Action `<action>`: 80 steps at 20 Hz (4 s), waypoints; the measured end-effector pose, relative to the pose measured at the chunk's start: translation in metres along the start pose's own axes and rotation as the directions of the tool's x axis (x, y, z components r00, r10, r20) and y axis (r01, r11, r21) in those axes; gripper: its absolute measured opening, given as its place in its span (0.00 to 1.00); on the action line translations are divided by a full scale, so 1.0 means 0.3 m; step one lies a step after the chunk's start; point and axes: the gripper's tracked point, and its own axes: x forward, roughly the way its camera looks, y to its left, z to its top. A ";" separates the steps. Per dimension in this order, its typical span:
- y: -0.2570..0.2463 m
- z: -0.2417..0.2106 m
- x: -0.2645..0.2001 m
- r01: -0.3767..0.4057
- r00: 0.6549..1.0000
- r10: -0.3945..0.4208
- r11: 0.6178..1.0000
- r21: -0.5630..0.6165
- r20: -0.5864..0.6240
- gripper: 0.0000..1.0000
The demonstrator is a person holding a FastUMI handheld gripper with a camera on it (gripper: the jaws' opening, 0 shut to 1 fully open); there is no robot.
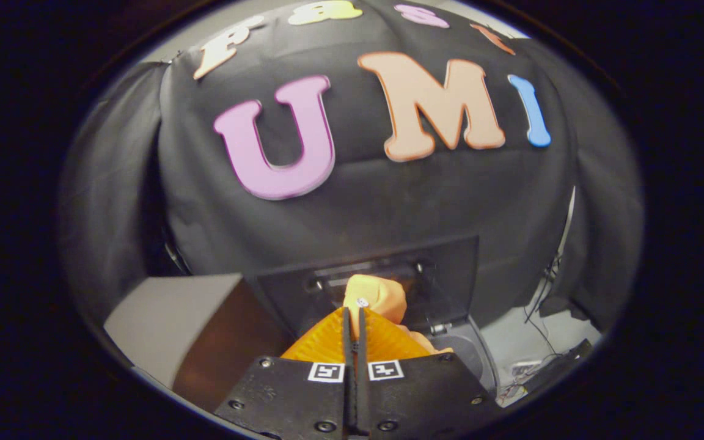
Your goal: Put the clothes into the washing machine and then close the washing machine lid.
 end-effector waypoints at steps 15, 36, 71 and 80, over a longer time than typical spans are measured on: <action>-0.137 -0.544 0.173 0.121 0.970 -0.085 0.981 0.152 -0.226 0.24; 0.048 -0.065 -0.391 0.055 0.996 -0.056 0.998 0.008 0.065 0.98; 0.034 0.423 0.298 0.126 0.954 -0.115 0.992 -0.022 0.276 0.97; -0.022 0.379 0.407 0.192 0.937 -0.145 0.974 -0.121 0.319 0.99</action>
